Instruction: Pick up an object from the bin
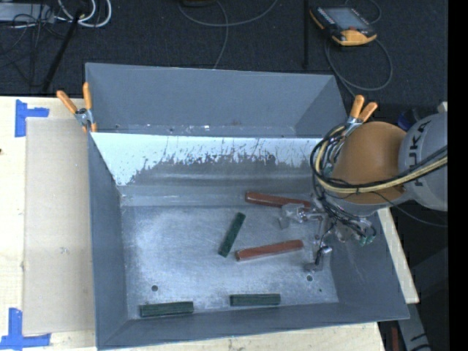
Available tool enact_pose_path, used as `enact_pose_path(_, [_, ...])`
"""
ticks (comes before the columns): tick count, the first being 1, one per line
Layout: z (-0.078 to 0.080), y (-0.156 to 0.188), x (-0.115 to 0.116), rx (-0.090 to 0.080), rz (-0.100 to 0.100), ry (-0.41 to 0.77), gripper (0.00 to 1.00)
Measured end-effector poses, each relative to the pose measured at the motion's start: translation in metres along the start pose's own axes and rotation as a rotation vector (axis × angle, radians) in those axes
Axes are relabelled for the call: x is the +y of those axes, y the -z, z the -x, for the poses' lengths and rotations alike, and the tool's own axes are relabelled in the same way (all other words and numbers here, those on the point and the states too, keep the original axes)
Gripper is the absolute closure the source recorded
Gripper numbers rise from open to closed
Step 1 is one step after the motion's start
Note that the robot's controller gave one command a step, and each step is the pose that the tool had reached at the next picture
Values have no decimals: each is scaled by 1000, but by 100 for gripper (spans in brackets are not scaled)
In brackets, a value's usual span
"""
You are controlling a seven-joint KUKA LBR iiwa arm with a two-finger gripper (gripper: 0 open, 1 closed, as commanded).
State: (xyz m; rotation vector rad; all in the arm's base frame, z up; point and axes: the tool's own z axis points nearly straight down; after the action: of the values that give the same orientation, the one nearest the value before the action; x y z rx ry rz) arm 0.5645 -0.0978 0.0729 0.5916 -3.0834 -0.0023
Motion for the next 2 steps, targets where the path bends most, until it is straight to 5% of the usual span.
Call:
enact_pose_path(1, [26, -4, 64, -2, 2, 104, 0])
enact_pose_path(2, [25, -3, 61, -3, -1, 102, 100])
